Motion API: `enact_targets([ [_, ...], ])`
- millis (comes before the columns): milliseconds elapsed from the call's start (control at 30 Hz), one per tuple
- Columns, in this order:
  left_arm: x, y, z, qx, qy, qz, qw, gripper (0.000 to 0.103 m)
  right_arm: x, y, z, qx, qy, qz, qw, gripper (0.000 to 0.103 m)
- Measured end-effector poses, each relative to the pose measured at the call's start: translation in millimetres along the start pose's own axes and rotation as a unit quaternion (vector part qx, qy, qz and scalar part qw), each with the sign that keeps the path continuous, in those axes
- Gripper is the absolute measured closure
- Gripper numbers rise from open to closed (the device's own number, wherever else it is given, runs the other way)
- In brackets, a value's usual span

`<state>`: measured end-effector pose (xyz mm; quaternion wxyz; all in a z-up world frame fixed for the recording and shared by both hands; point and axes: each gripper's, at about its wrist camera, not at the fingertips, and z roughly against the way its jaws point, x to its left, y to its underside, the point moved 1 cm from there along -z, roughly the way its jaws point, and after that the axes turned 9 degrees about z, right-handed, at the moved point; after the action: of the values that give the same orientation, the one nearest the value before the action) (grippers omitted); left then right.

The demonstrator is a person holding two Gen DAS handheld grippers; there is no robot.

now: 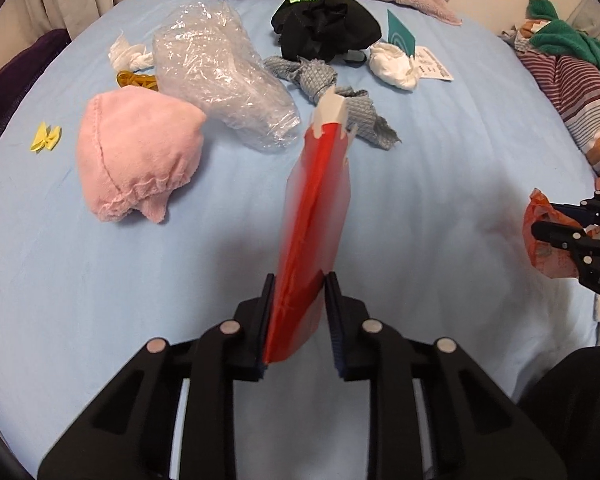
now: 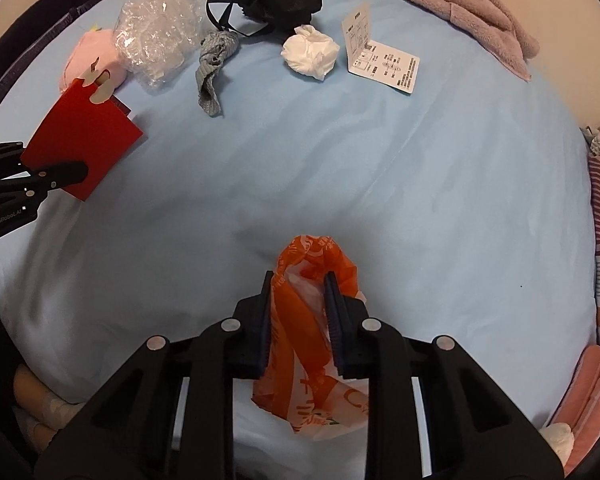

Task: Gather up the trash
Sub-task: 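Carry the red box and orange bag with both tools toward the grey bin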

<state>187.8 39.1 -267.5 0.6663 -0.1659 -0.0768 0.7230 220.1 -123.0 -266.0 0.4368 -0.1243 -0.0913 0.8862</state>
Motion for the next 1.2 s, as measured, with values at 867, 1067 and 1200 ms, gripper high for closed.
enact_targets([
  [867,62,38,164,-0.12,-0.011,0.078,0.9896,0.082,126,-44,150,-0.14,-0.034,0.079,0.986,0.081],
  [1067,107,70,218,-0.155,-0.034,0.121,0.9799,0.082,188,-59,189,-0.173,-0.061,0.124,0.975,0.081],
  [1200,145,95,253,-0.176,-0.056,0.157,0.9702,0.082,235,-72,209,-0.191,-0.083,0.162,0.965,0.081],
])
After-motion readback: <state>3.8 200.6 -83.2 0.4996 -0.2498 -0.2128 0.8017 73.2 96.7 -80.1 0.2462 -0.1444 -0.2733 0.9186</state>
